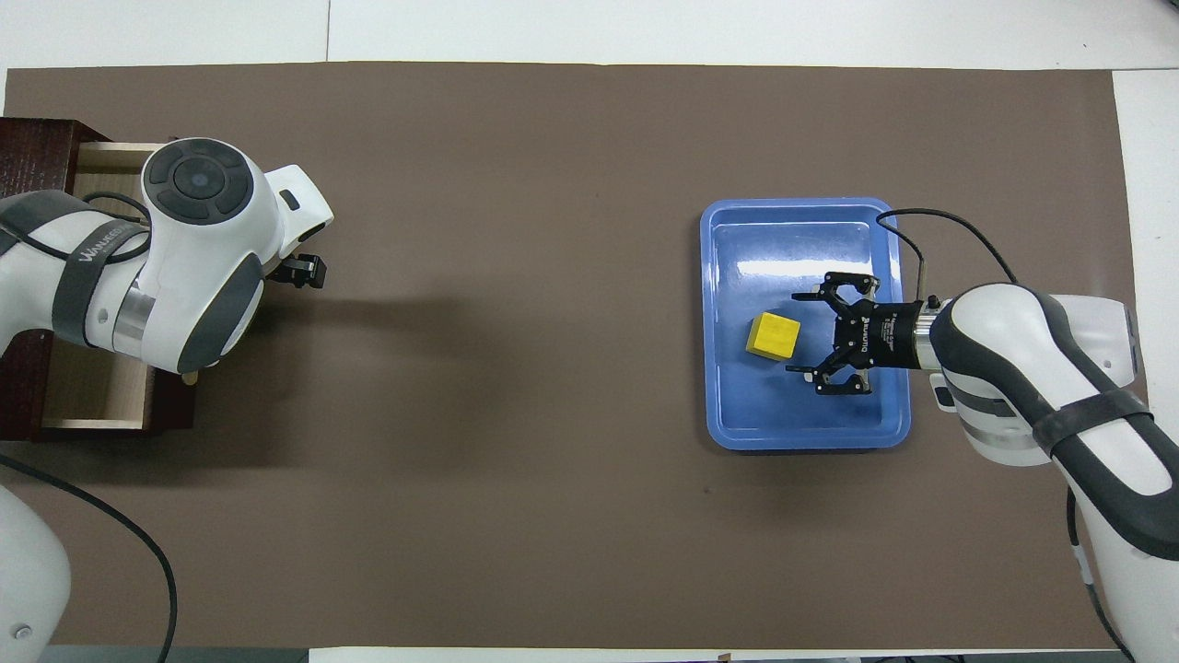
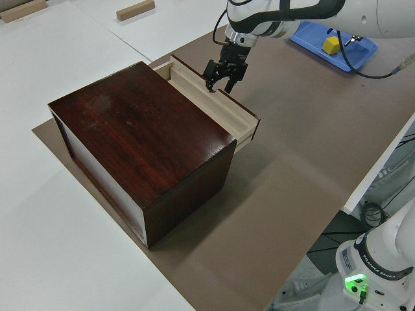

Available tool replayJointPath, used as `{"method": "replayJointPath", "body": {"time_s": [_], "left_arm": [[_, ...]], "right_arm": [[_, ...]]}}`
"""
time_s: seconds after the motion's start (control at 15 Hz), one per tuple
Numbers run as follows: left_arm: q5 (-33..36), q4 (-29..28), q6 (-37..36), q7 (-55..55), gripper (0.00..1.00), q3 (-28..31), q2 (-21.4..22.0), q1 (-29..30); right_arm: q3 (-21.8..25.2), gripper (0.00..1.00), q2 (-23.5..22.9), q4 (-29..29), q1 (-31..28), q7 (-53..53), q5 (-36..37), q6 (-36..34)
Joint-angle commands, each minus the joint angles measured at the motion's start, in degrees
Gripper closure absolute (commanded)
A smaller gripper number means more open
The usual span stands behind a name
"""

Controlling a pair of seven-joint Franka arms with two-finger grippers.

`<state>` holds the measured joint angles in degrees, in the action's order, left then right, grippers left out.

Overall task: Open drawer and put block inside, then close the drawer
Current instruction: 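Grasp the yellow cube with the right gripper while the left gripper rises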

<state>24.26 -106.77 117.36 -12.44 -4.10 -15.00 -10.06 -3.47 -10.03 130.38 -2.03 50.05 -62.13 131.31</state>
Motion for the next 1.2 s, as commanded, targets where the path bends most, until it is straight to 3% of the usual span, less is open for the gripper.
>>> {"method": "replayJointPath", "body": {"time_s": [0.0,0.94,1.14], "left_arm": [[-3.34,-1.34,0.85,-0.74,0.0,-0.21,0.14,-2.86],[-6.42,2.08,-4.24,-0.39,0.0,-0.21,0.41,-3.21],[-6.42,4.89,-8.71,1.79,0.0,-0.12,0.58,-2.77]], "right_arm": [[-0.49,0.0,0.89,1.28,2.38,-2.06,-2.91,2.9],[-0.31,0.0,0.72,1.46,1.15,-2.5,-3.18,2.72],[-0.4,0.0,0.72,1.72,0.97,-2.5,-3.18,2.81]]}}
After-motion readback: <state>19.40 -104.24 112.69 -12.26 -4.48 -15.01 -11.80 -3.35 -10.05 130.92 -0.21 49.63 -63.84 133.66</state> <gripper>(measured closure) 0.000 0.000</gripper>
